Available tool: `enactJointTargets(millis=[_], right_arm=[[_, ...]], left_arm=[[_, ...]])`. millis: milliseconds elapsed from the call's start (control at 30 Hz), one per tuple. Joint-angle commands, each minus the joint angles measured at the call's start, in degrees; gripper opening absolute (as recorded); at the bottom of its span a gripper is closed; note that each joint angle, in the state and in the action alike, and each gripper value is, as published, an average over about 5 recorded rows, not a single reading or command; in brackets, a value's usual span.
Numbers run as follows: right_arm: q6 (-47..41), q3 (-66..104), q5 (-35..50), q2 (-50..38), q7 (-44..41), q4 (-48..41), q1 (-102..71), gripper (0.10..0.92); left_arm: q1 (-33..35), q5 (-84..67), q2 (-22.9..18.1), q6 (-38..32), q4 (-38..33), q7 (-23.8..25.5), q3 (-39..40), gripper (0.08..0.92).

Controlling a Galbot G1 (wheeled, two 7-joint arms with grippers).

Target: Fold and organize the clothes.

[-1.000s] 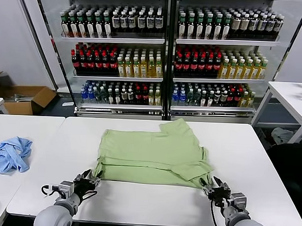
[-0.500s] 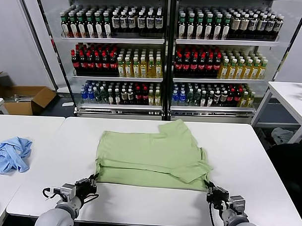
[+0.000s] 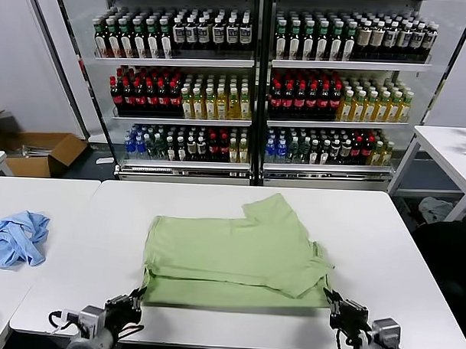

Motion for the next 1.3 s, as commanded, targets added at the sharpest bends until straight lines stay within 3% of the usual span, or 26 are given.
enactJointTargets(millis=[33,200,400,533,733,933,1067,1300], right_arm=[[0.6,1.9,-5.2,-0.6,0.3,4.9,-9.6,0.127],[0.5,1.8,-6.4,-1.0,-0.3,5.1,-9.3,0.184],[-1.2,4.7,-2.3,-3.1,0.4,9.2,-6.7,0.356],[-4.2,6.1,4.2,-6.0,2.0,8.6,3.5,0.469],[-5.5,-3.2,7.1,-6.3,3.2,-5.3,27.2,0.642],[-6.5,-15.4,8.4,-2.1,3.7,-20.4,48.0,0.796],[-6.5,-21.6,7.4,2.4,3.7,-30.0,57.3,0.82],[-5.9,-29.6,4.0,9.9,2.3,-46.8,69.6,0.823]], left_arm=[[7.2,4.4,0.5,-0.1,-5.3,0.5,-0.6,0.092],[7.3,8.9,-0.2,0.2,-8.6,0.1,-0.8,0.14],[6.5,6.7,-0.2,0.2,-14.4,-2.3,-2.2,0.312],[1.3,1.8,0.5,-0.5,-15.3,-3.2,-2.2,0.424],[-13.4,-6.6,2.4,-6.7,-1.8,-1.5,1.0,0.598],[-25.5,-8.3,3.7,-6.8,12.7,2.2,4.2,0.766],[-31.5,-8.4,5.0,-6.7,21.0,4.2,6.1,0.818],[-40.9,-6.7,5.4,-6.4,34.1,7.6,10.5,0.823]])
